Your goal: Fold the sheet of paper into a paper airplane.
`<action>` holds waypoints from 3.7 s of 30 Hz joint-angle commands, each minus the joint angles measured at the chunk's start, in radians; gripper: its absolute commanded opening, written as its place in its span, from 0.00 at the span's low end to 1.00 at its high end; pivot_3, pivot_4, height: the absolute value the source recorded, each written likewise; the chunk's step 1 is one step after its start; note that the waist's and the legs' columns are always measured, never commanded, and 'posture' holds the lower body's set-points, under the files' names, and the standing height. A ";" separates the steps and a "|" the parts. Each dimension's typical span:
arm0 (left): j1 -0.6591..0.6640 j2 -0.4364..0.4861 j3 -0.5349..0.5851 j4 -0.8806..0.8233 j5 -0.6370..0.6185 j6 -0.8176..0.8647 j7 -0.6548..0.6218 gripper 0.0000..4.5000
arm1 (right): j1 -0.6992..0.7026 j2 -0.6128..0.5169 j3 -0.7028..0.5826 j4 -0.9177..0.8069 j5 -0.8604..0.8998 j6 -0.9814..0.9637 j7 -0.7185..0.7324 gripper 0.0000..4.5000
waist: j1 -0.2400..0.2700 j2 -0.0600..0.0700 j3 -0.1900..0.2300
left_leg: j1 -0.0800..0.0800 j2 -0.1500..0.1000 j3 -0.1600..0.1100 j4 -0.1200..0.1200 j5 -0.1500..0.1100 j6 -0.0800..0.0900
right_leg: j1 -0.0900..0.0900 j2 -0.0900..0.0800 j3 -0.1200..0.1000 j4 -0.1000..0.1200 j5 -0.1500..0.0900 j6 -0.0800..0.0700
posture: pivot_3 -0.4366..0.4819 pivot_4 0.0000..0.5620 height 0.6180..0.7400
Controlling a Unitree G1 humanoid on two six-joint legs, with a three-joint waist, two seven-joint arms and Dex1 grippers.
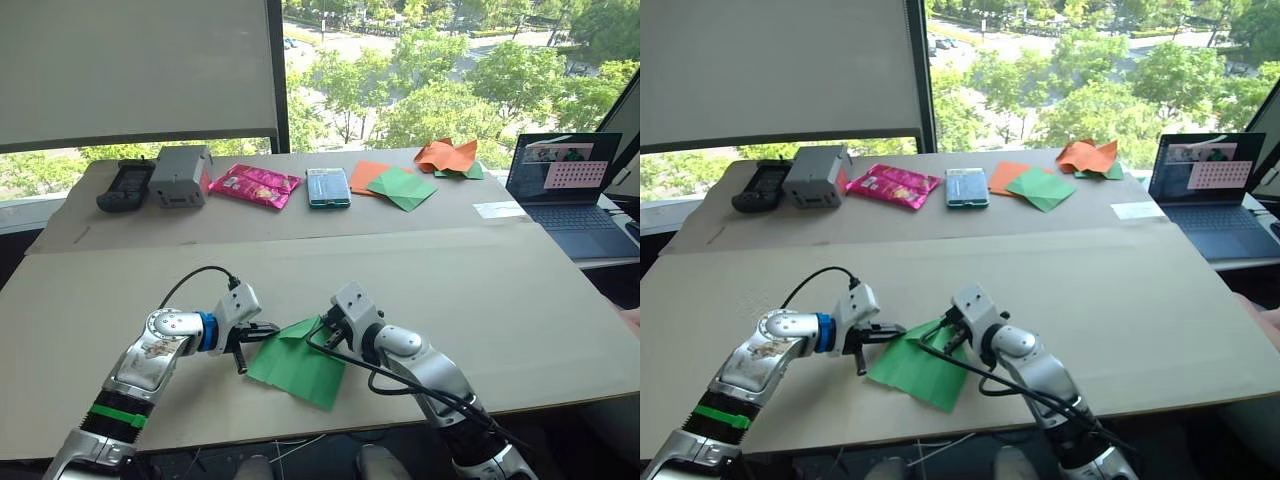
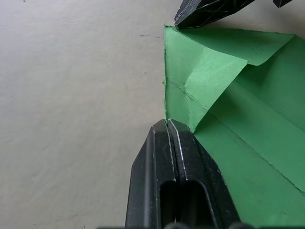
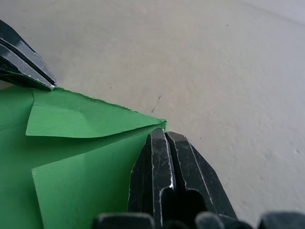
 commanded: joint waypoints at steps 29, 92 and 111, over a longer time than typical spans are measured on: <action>-0.095 -0.040 -0.103 -0.013 -0.066 0.048 -0.066 0.01 | -0.059 -0.031 0.027 0.105 -0.049 -0.127 0.112 0.00 | 0.004 -0.005 0.009 | -0.002 0.000 0.000 0.000 0.000 0.000 | -0.002 0.000 0.000 -0.001 0.000 0.000 | 0.48 0.27 0.84; -0.207 -0.149 -0.174 0.227 0.042 -0.086 -0.065 0.01 | 0.380 -0.405 -0.250 -0.474 0.371 0.192 0.128 0.00 | 0.058 -0.007 0.015 | -0.005 -0.002 0.000 0.005 -0.003 -0.005 | 0.000 -0.004 -0.002 -0.017 0.000 0.000 | 0.48 0.27 0.84; -0.193 -0.155 -0.172 0.219 0.048 -0.089 -0.055 0.01 | 0.420 -0.467 -0.307 -0.421 0.401 0.147 0.176 0.00 | 0.060 -0.007 0.015 | -0.005 -0.002 0.000 0.005 -0.003 -0.004 | 0.002 -0.004 -0.001 -0.016 0.000 0.000 | 0.48 0.27 0.84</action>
